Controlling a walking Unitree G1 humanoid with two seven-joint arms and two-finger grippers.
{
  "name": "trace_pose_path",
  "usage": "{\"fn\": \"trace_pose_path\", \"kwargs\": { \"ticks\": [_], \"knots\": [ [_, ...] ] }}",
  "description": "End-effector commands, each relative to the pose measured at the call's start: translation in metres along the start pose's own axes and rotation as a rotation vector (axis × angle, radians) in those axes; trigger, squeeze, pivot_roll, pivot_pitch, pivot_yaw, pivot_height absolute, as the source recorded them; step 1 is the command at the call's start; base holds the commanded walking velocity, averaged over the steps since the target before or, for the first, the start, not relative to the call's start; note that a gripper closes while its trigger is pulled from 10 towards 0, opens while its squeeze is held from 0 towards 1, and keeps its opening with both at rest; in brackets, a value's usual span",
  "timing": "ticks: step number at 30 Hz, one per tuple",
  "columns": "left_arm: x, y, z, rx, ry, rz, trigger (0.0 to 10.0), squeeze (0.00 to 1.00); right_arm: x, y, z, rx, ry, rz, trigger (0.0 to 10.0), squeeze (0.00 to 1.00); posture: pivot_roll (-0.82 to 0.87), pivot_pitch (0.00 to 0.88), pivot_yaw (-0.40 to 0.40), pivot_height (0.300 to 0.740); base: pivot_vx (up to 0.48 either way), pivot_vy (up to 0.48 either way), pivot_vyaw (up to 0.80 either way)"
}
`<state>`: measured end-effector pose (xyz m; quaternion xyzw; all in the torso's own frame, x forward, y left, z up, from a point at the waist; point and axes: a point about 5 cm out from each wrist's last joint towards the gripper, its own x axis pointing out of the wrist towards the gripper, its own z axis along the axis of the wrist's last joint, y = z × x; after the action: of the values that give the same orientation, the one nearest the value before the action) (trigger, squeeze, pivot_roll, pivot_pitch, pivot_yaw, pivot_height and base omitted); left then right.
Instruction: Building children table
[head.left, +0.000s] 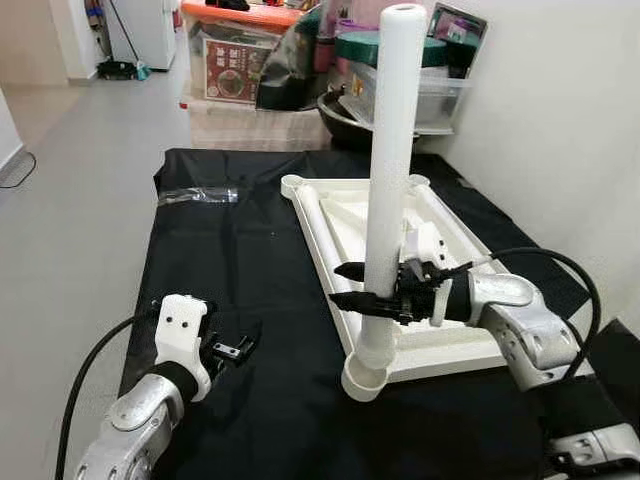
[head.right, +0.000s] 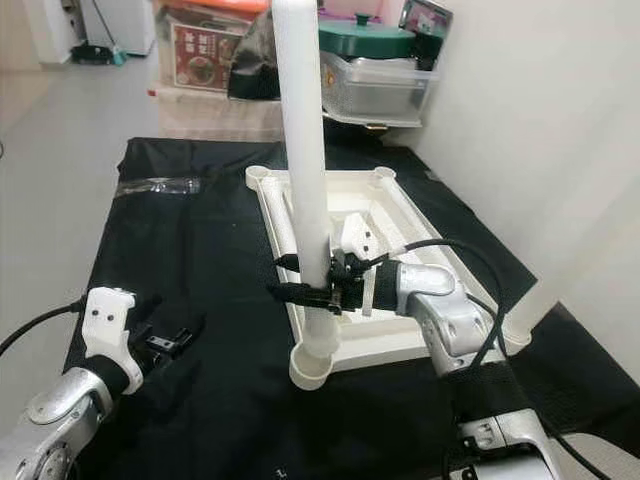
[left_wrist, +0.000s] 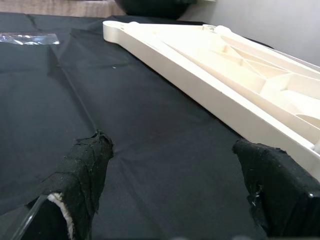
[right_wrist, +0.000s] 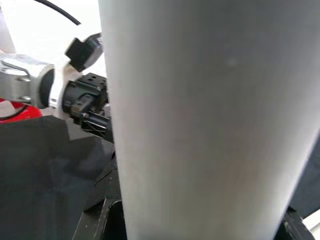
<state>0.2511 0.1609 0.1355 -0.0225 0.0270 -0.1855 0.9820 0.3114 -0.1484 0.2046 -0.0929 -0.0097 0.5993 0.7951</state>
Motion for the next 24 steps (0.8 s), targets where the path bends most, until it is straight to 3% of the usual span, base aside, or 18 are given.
{"fn": "trace_pose_path", "kwargs": {
  "ticks": [1, 13, 24],
  "knots": [
    [0.003, -0.002, -0.003, 0.004, 0.008, -0.009, 10.0, 0.00, -0.004, 0.005, -0.005, 0.002, -0.001, -0.004, 0.0, 0.00, 0.09, 0.000, -0.134, 0.740, 0.000, 0.000, 0.00],
    [0.002, 0.002, -0.002, 0.014, 0.008, -0.013, 10.0, 0.00, 0.004, 0.028, -0.021, 0.015, -0.015, 0.040, 0.0, 0.00, 0.10, 0.000, -0.123, 0.740, 0.000, 0.000, 0.00],
    [0.003, 0.003, -0.001, 0.021, 0.012, -0.017, 10.0, 0.00, 0.007, 0.038, -0.033, 0.019, -0.021, 0.023, 0.0, 0.00, 0.10, 0.000, -0.114, 0.740, 0.000, 0.000, 0.00]
  ]
}}
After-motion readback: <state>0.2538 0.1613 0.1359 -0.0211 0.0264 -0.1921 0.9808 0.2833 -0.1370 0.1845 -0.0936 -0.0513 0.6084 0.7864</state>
